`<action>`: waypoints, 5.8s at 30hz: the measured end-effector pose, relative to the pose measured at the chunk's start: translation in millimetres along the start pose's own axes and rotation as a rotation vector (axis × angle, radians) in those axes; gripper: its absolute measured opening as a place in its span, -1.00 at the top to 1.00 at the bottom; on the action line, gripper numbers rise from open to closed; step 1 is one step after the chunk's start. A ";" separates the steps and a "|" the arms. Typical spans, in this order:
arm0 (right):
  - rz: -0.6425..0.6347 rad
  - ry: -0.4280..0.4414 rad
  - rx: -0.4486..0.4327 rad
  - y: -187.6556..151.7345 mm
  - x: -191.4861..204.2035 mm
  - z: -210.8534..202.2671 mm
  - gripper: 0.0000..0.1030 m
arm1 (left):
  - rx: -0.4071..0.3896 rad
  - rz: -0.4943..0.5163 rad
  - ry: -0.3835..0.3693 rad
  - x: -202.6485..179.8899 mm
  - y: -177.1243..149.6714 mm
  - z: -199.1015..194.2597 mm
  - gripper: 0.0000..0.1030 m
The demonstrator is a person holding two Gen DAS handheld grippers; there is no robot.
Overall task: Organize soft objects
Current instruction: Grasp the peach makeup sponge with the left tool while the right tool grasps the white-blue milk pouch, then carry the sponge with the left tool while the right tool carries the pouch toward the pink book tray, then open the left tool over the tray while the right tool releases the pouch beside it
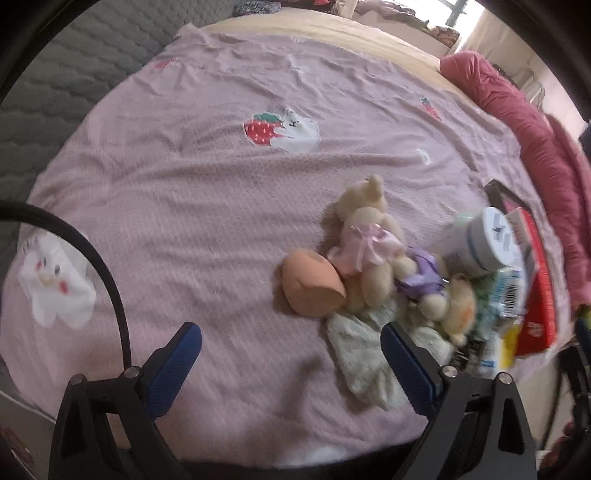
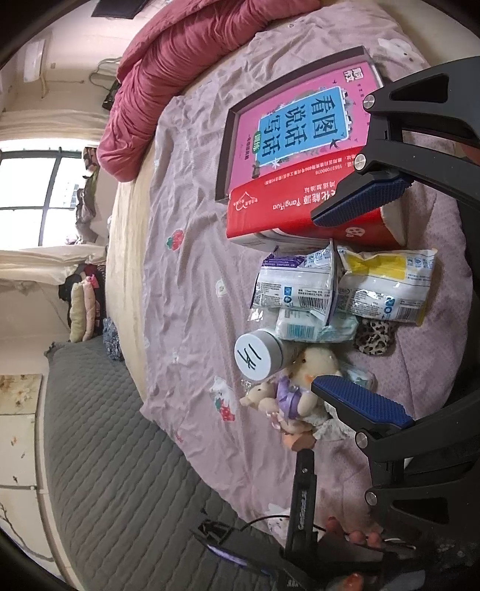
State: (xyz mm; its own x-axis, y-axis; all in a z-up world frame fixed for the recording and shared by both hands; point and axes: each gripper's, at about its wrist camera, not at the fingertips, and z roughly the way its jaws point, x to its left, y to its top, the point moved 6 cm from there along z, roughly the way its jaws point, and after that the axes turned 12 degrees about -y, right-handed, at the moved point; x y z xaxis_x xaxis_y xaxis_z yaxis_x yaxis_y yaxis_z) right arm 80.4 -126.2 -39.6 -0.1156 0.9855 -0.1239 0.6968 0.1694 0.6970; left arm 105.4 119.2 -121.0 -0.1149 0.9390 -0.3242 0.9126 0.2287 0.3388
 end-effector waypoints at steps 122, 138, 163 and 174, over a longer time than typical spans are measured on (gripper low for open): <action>0.315 -0.222 -0.019 2.4 -285.7 1.3 0.38 | 0.071 0.543 -0.413 -410.2 -0.7 13.5 0.22; 0.234 -0.159 0.121 -35.9 -301.5 65.9 0.38 | 0.275 0.637 -0.339 -438.2 -35.9 108.7 0.22; 0.285 -0.162 0.264 -76.0 -319.3 108.3 0.15 | 0.398 0.762 -0.203 -444.8 -68.3 139.7 0.21; 0.346 -0.179 0.211 -74.3 -329.9 80.8 0.00 | 0.439 0.799 -0.131 -443.2 -78.8 151.3 0.18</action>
State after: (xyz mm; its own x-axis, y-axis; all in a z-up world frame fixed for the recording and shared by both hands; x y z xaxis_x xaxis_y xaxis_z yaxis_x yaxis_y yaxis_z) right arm 124.0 -464.3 -107.6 0.2613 0.9644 -0.0416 0.8044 -0.1938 0.5615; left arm 143.7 -353.8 -137.7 0.6347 0.7329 -0.2449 0.7715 -0.6186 0.1485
